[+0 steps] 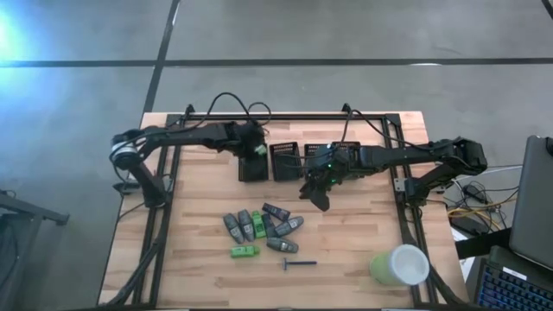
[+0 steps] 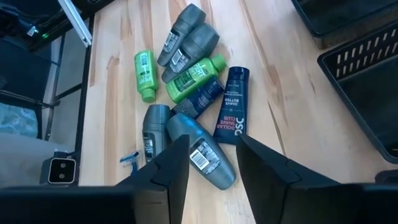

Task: Pick & Place Travel size toiletries
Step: Put the shampoo into the left black basket

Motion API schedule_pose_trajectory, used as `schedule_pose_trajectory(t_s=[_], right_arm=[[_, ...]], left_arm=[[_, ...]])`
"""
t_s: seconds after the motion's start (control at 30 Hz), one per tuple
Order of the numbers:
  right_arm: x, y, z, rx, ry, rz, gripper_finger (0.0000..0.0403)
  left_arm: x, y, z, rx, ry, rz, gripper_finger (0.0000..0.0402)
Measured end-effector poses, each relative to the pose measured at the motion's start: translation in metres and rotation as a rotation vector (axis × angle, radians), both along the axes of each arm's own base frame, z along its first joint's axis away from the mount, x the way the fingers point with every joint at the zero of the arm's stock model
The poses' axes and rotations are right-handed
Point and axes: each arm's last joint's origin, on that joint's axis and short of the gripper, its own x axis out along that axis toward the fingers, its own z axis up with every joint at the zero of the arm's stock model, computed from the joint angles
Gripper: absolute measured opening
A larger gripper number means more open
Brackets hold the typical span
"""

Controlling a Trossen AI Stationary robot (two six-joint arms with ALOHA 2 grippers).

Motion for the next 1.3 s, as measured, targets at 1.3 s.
schedule_pose_trajectory(t_s=[1.3], right_arm=[[-0.001, 0.000, -0.003, 0.007, 0.022, -0.010, 0.0184]], left_arm=[[-0.012, -0.038, 0.000, -0.400, -0.249, 0.259, 0.0256]])
